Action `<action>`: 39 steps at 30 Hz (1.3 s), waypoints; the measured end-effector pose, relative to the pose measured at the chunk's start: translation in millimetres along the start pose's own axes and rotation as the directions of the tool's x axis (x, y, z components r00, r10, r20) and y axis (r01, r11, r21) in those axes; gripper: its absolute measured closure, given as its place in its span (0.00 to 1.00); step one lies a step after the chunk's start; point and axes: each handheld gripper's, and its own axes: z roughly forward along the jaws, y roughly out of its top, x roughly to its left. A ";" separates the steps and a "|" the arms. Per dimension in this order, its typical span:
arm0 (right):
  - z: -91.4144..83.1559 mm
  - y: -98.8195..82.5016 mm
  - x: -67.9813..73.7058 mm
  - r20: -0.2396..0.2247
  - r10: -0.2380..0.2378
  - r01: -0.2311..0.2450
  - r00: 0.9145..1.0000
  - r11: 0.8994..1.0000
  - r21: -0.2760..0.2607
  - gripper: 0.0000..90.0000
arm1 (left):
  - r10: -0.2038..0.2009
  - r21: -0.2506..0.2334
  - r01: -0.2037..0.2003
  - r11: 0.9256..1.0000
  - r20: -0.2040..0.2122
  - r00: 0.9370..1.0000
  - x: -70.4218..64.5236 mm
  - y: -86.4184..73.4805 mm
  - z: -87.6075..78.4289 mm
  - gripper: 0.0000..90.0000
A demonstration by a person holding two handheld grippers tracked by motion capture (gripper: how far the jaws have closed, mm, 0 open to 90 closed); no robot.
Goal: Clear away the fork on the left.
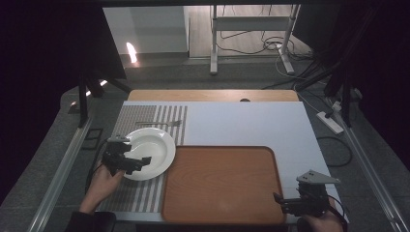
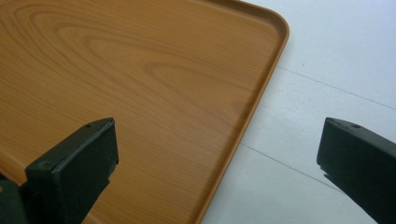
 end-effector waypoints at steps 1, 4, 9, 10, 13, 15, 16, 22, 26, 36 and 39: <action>0.0 0.0 0.0 0.000 0.000 0.000 1.000 1.000 0.000 0.00 | 0.000 0.000 0.000 1.000 0.000 1.000 0.0 0.0 0.0 0.00; 0.2 0.0 0.0 0.001 0.001 -0.001 1.000 1.000 0.000 0.00 | 0.002 0.006 -0.002 1.000 -0.004 1.000 2.3 3.4 2.6 0.00; 0.3 0.1 0.1 0.001 0.000 0.000 1.000 1.000 0.002 0.00 | -0.014 0.032 0.015 0.999 -0.021 1.000 6.9 8.4 9.2 0.00; 0.3 0.1 0.1 0.001 0.000 0.000 1.000 1.000 0.002 0.00 | -0.018 0.033 0.019 0.999 -0.022 1.000 7.8 9.3 10.1 0.00; 0.4 0.1 0.2 0.001 -0.001 0.001 1.000 1.000 0.003 0.00 | -0.026 0.041 0.027 0.999 -0.037 0.999 10.6 12.9 12.6 0.00; 0.4 0.1 0.3 0.001 -0.001 0.001 1.000 1.000 0.003 0.00 | -0.033 0.040 0.035 0.999 -0.035 0.999 13.4 15.6 13.9 0.00; 0.4 0.1 0.3 0.001 -0.001 0.001 1.000 1.000 0.003 0.00 | -0.033 0.040 0.035 0.999 -0.035 0.999 13.4 15.6 13.9 0.00; 0.6 0.1 0.2 0.002 -0.001 0.001 1.000 1.000 0.004 0.00 | -0.038 0.034 0.038 0.999 -0.009 0.999 23.0 23.3 16.4 0.01; 0.6 0.1 0.2 0.001 -0.001 0.001 1.000 1.000 0.004 0.00 | -0.021 0.043 0.022 0.999 -0.018 1.000 26.2 31.4 17.6 0.01; 0.5 0.0 0.1 -0.001 -0.002 0.002 1.000 1.000 0.004 0.00 | 0.004 0.063 -0.003 0.998 -0.010 1.000 34.9 48.6 31.0 0.00; 0.6 0.1 0.2 -0.001 -0.003 0.003 1.000 1.000 0.005 0.00 | 0.006 0.075 -0.005 0.997 -0.010 1.000 40.0 54.2 36.4 0.00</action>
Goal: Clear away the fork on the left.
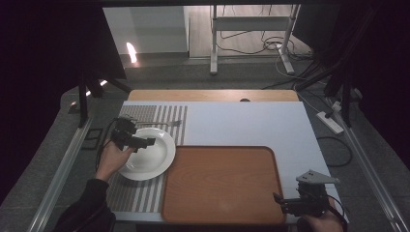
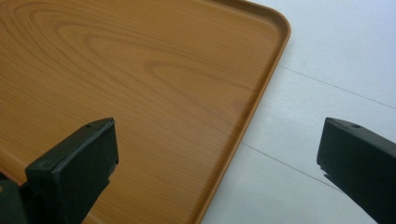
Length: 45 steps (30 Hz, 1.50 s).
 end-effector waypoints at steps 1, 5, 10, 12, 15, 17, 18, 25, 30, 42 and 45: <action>0.0 0.0 0.0 0.000 0.000 0.000 1.000 1.000 0.000 0.00 | -0.001 0.004 0.001 1.000 0.002 1.000 3.0 5.1 2.9 0.00; 0.0 0.0 0.0 -0.001 0.000 0.000 1.000 1.000 0.000 0.00 | -0.002 0.005 0.002 1.000 0.004 1.000 7.0 11.9 7.7 0.00; -0.3 -0.2 -0.2 -0.003 -0.001 0.001 1.000 1.000 -0.001 0.00 | 0.005 0.024 -0.005 1.000 -0.007 1.000 14.7 19.3 19.4 0.00; -0.3 -0.2 -0.2 -0.004 -0.001 0.001 1.000 1.000 -0.002 0.00 | 0.003 0.023 -0.003 1.000 -0.006 1.000 16.2 20.2 20.6 0.00; -0.1 -0.1 -0.2 -0.004 -0.002 0.002 1.000 1.000 0.000 0.00 | 0.000 0.022 0.000 1.000 -0.002 1.000 20.7 23.1 24.3 0.00; -0.1 -0.1 0.0 -0.005 -0.002 0.002 1.000 1.000 0.000 0.00 | -0.003 0.025 0.003 1.000 -0.006 1.000 25.1 27.2 28.6 0.00; -0.1 -0.1 -0.1 -0.005 -0.002 0.002 1.000 1.000 0.000 0.00 | -0.004 0.027 0.004 1.000 -0.007 1.000 26.9 28.8 29.9 0.00; -0.1 -0.1 -0.2 -0.006 -0.002 0.002 1.000 1.000 0.000 0.00 | -0.014 0.034 0.014 0.999 -0.004 1.000 38.7 39.3 42.3 0.00; -0.1 -0.2 -0.5 -0.007 -0.001 0.001 1.000 1.000 -0.001 0.00 | -0.013 0.041 0.013 0.999 -0.015 1.000 43.4 44.2 48.9 0.00; -0.2 -0.3 -0.5 -0.009 -0.001 0.001 1.000 1.000 -0.001 0.00 | -0.027 0.078 0.034 0.996 -0.084 0.996 58.1 55.3 60.7 0.05; -0.2 -0.3 -0.7 -0.010 -0.001 0.001 1.000 1.000 0.000 0.00 | -0.028 0.103 0.038 0.994 -0.097 0.995 64.7 57.6 63.3 0.18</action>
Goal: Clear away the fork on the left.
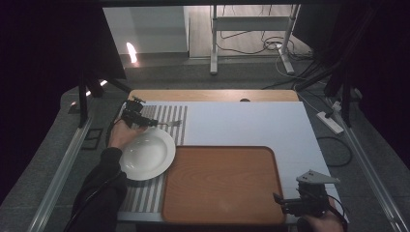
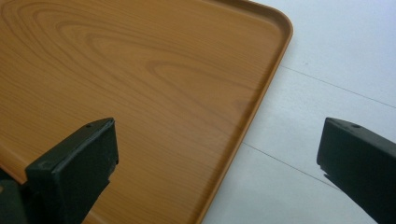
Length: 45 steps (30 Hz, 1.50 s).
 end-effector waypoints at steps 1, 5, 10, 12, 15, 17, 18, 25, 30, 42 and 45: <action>0.0 0.0 0.1 0.001 0.000 0.000 1.000 1.000 -0.001 0.00 | 0.002 0.009 -0.002 1.000 0.001 1.000 1.2 0.7 0.5 0.25; 0.0 0.0 0.0 -0.001 0.000 0.000 1.000 1.000 0.000 0.00 | 0.028 0.056 -0.027 0.998 -0.021 0.999 4.5 4.9 3.6 0.60; -0.2 -0.1 0.0 -0.002 0.000 0.000 1.000 1.000 -0.002 0.00 | 0.046 0.070 -0.041 0.997 -0.072 0.996 6.5 11.9 8.4 0.99; -0.3 -0.2 -0.1 -0.004 0.000 0.000 1.000 1.000 -0.003 0.00 | 0.047 0.071 -0.041 0.997 -0.077 0.996 7.0 13.4 10.0 0.99; -0.5 -0.3 -0.2 -0.004 -0.001 0.001 1.000 1.000 -0.001 0.00 | 0.052 0.097 -0.044 0.994 -0.089 0.995 10.4 17.1 15.9 0.99; -0.8 -0.4 -0.1 -0.005 -0.001 0.001 1.000 1.000 -0.003 0.00 | 0.058 0.115 -0.046 0.992 -0.108 0.992 13.8 18.1 19.2 0.99; -1.0 -0.5 -0.2 -0.005 0.000 0.000 1.000 1.000 -0.003 0.00 | 0.048 0.128 -0.033 0.991 -0.115 0.992 18.7 17.5 21.5 0.99; -1.2 -0.9 -0.3 -0.007 0.002 -0.002 1.000 1.000 -0.006 0.00 | 0.015 0.156 0.004 0.988 -0.118 0.993 30.8 6.8 19.6 0.99; -1.3 -0.7 0.2 -0.005 -0.005 0.005 1.000 1.000 -0.002 0.00 | 0.015 0.177 -0.001 0.984 -0.077 0.997 29.7 -2.3 13.5 0.99; -0.3 -0.1 1.0 -0.004 -0.011 0.011 1.000 1.000 0.005 0.00 | 0.070 0.234 -0.074 0.969 0.026 0.997 20.7 -15.7 3.3 0.99; 0.0 -0.1 1.1 -0.004 -0.011 0.011 1.000 1.000 0.004 0.00 | 0.058 0.236 -0.064 0.970 0.032 0.998 21.3 -15.4 3.5 0.99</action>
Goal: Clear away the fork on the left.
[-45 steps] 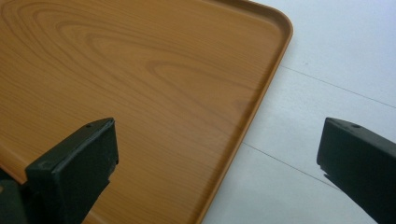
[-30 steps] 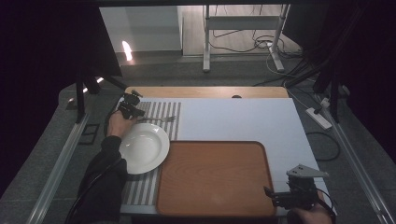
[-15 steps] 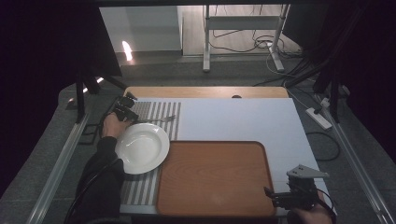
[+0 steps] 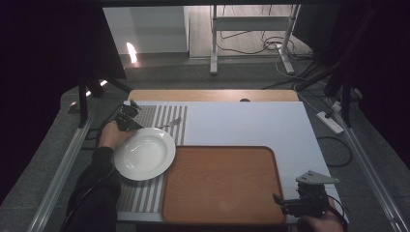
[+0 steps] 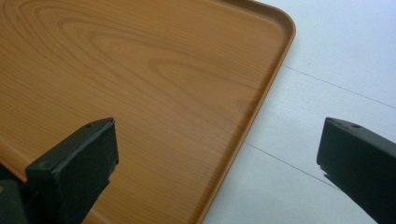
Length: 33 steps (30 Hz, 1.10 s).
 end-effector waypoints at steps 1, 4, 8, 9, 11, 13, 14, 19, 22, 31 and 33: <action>0.0 0.0 0.0 0.000 0.000 0.000 1.000 1.000 0.000 0.00 | 0.002 0.001 -0.002 1.000 0.003 1.000 0.4 0.2 0.0 0.99; -0.1 0.0 -0.4 0.000 0.001 -0.001 1.000 1.000 0.002 0.00 | 0.005 -0.009 -0.005 1.000 0.006 1.000 2.1 0.4 -0.4 0.99; -0.1 0.0 -0.4 -0.001 0.002 -0.002 1.000 1.000 0.002 0.00 | -0.027 -0.058 0.027 0.998 -0.002 1.000 5.4 1.5 -4.1 0.92; -0.2 0.0 -0.3 -0.001 0.001 -0.001 1.000 1.000 0.002 0.00 | -0.038 -0.077 0.037 0.996 -0.006 0.999 6.5 2.7 -5.5 0.92; -0.1 0.0 -0.2 0.000 0.000 0.000 1.000 1.000 0.002 0.00 | -0.042 -0.113 0.041 0.993 -0.004 0.999 6.0 5.3 -7.9 0.79; 0.0 0.1 -0.4 -0.001 0.002 -0.002 1.000 1.000 0.003 0.00 | -0.031 -0.137 0.031 0.990 -0.004 0.999 2.3 9.0 -8.8 0.56; -0.1 0.0 -0.4 -0.001 0.002 -0.002 1.000 1.000 0.003 0.00 | -0.024 -0.150 0.023 0.988 -0.004 1.000 -1.8 13.5 -8.8 0.49; -0.1 0.0 -0.3 -0.002 0.000 0.000 1.000 1.000 0.002 0.00 | -0.007 -0.149 0.010 0.989 0.025 1.000 -11.5 23.9 -4.7 0.19; -0.1 0.0 -0.3 -0.002 0.000 0.000 1.000 1.000 0.002 0.00 | 0.034 -0.123 -0.029 0.992 0.041 0.999 -23.6 35.7 3.2 0.05; -0.4 -0.4 -0.7 -0.004 0.001 -0.001 1.000 1.000 -0.002 0.00 | 0.094 -0.071 -0.091 0.993 0.040 0.995 -43.6 54.1 23.0 0.00; -0.3 -0.4 -0.7 -0.005 0.001 -0.001 1.000 1.000 -0.001 0.00 | 0.115 -0.034 -0.114 0.993 0.018 0.993 -48.8 58.5 30.6 0.00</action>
